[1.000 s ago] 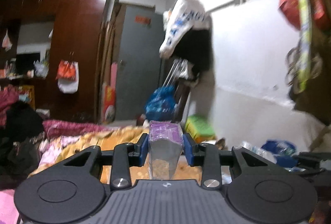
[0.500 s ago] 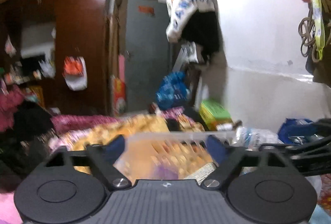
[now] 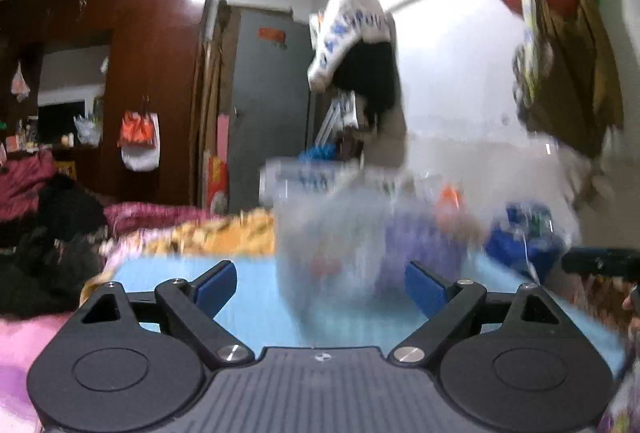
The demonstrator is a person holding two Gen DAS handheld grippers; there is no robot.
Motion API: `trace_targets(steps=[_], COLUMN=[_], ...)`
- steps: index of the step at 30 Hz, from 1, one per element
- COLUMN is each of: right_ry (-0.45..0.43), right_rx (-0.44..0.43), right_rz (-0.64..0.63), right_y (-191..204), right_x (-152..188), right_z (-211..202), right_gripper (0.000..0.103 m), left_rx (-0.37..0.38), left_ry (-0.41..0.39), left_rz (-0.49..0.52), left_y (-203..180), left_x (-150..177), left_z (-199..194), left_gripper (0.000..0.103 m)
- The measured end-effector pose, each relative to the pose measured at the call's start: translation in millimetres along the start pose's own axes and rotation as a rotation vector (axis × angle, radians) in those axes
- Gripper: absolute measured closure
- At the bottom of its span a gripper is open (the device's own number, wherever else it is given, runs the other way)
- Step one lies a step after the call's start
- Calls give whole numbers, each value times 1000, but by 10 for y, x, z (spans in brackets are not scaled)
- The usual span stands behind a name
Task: Organize objects
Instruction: 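Drop the white bottle into the basket while the left tool releases the pink-capped item inside, then grasp the clear plastic bag with both tools and lift it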
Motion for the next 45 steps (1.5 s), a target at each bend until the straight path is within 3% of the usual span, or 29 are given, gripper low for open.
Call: trace_targets(steps=[3,9,19,22,25,27,31,33,36,37,39,45], right_ry=[-9,-7,29,36,30,31,36,32,32,35,41,35], right_rx=[-19,-19,9,-5,-24,-29,-31,-32,-40,-46,-79,-81], right_rz=[34,-31,-51,-77,-78,-93,-111,-113,-108,-107,-92,-110], right_y=[87,403,474,520,575,602,617,609,576,570,556,576], right_x=[343,507,727,801,902,922,926,931,921,915,900,869], right_z=[-173,-104,24,37,27,25,15,11,4,5,6,-23], right_gripper=[0,0,0,10,23,28,34,39,50,53,73,80], left_rx=[0,-43,-18,-42,0,-14,-22,-21,12,17,15,49], left_ry=[26,0,74,57,46,32,17,13,13,6,-11,-43], left_rz=[2,-52,-27,1,3,42,48,23,2,3,18,3], left_y=[24,74,-156,-234,-325,-412,-441,-390,-338,-342,-369,-341], left_x=[294,536,894,943,985,1012,1020,1005,1001,1005,1013,951], left_z=[-177,-495,-437,-466,-478,-476,-476,-477,-471,-480,-492,-528], left_gripper=[10,10,10,10,14,26,36,51,66,67,70,80])
Point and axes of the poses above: each gripper's, at about its wrist camera, not at the fingertips, and z roughly the way its jaws point, y to its left, x to its underside, the point moved 3 cm from there along z, roughly the way its jaws point, and after that the axes turned 8 degrees about -x, right-handed, at the moved point
